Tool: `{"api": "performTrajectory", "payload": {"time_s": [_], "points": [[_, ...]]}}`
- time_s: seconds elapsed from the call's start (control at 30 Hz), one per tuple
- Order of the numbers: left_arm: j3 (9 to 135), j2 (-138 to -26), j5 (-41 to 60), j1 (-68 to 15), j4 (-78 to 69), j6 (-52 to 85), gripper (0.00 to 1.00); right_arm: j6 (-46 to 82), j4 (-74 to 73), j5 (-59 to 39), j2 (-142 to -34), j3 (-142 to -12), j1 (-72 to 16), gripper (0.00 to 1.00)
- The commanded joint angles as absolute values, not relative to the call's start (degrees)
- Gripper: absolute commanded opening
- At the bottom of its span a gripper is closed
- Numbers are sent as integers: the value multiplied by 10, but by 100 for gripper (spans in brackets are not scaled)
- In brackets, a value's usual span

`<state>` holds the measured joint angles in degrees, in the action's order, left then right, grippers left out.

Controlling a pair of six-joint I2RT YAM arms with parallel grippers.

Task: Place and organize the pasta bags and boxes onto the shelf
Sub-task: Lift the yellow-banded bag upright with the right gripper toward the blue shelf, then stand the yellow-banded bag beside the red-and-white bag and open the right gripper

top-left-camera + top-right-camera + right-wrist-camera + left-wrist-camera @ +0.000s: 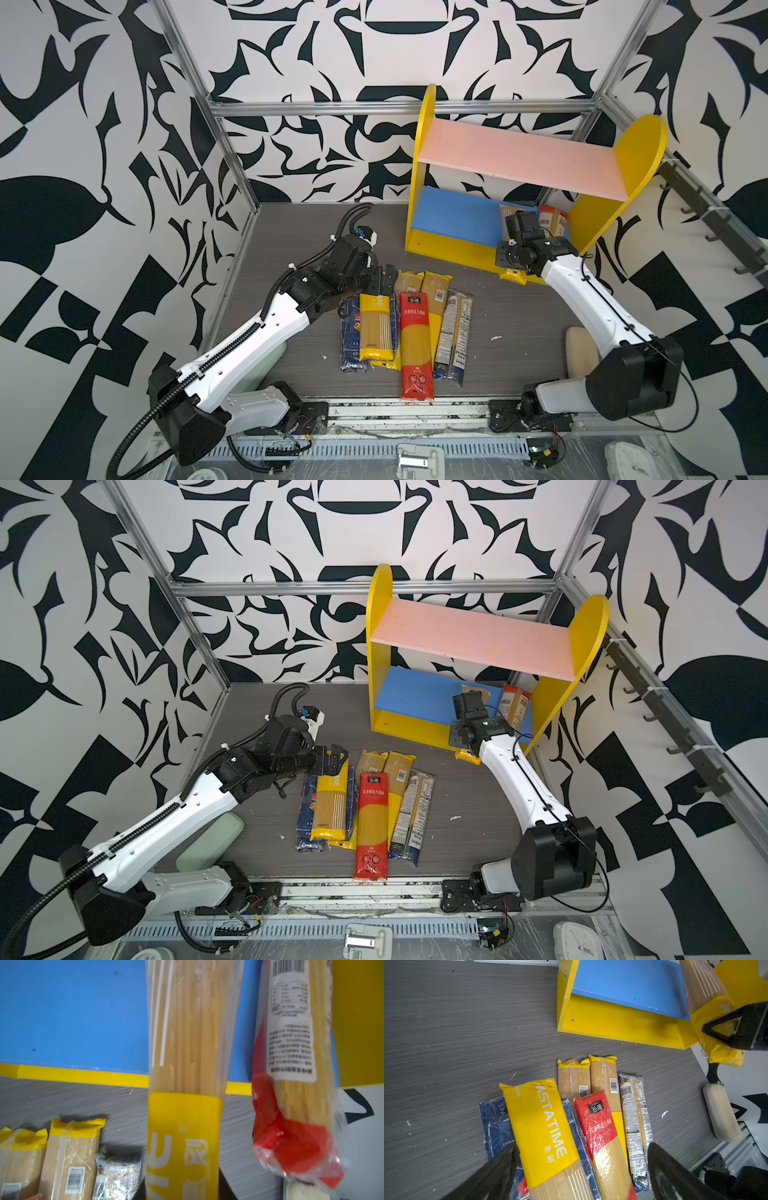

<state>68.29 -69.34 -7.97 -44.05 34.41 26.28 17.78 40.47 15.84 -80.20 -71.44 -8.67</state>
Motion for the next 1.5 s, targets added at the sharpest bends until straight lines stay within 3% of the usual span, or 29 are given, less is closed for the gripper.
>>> {"api": "performTrajectory", "payload": {"time_s": [0.0, 0.8, 1.07, 1.17, 1.23, 1.47], "points": [[702, -702, -76, -442, 344, 248, 99, 163, 314, 173, -793, -759, -70, 0], [719, -725, -68, -442, 349, 244, 99, 153, 275, 87, -874, -791, 24, 0], [719, -726, -71, -442, 352, 247, 99, 151, 278, 84, -886, -793, 38, 6], [721, -726, -71, -442, 351, 247, 99, 151, 276, 83, -886, -793, 38, 14], [720, -726, -72, -442, 351, 246, 99, 149, 276, 77, -885, -792, 38, 27], [712, -722, -71, -442, 348, 249, 99, 151, 272, 59, -869, -786, 39, 52]]}}
